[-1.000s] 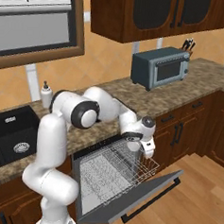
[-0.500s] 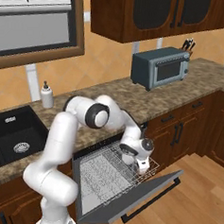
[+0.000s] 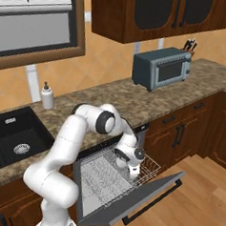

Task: Pick up the cup and bowl from the counter, place them in the dishwasher, and close the dishwasher door.

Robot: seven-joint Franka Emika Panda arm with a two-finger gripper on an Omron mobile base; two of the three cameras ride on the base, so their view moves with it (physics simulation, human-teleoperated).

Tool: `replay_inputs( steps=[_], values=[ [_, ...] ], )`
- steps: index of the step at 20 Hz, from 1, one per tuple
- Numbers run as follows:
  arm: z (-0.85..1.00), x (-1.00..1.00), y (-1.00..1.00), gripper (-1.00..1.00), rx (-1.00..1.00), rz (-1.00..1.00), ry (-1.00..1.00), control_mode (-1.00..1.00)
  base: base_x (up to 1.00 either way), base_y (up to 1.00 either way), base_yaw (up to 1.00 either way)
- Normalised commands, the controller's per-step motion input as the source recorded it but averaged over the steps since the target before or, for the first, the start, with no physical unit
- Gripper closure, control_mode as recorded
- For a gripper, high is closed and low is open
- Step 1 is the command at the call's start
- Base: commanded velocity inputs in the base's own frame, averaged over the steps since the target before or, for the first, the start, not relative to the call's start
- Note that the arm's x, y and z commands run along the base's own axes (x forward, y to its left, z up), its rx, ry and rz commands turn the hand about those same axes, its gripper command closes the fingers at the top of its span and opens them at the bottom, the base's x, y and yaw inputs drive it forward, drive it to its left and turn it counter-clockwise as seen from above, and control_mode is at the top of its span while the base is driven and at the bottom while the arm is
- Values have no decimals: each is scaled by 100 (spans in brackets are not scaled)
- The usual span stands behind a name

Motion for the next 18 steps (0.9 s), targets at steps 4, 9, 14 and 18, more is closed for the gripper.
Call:
replay_inputs(
  steps=[4, 9, 14, 18],
  values=[
    [-69, 48, 26, 100, 1, -13, 6, -100, 0, 0, 0],
    [-66, 28, 0, 100, 2, -13, 8, -100, 0, 0, 0],
    [-58, 13, 0, -100, 3, -12, 6, -100, 0, 0, 0],
    [-23, 0, 0, -100, 9, -9, 0, -100, 0, 0, 0]
  ],
)
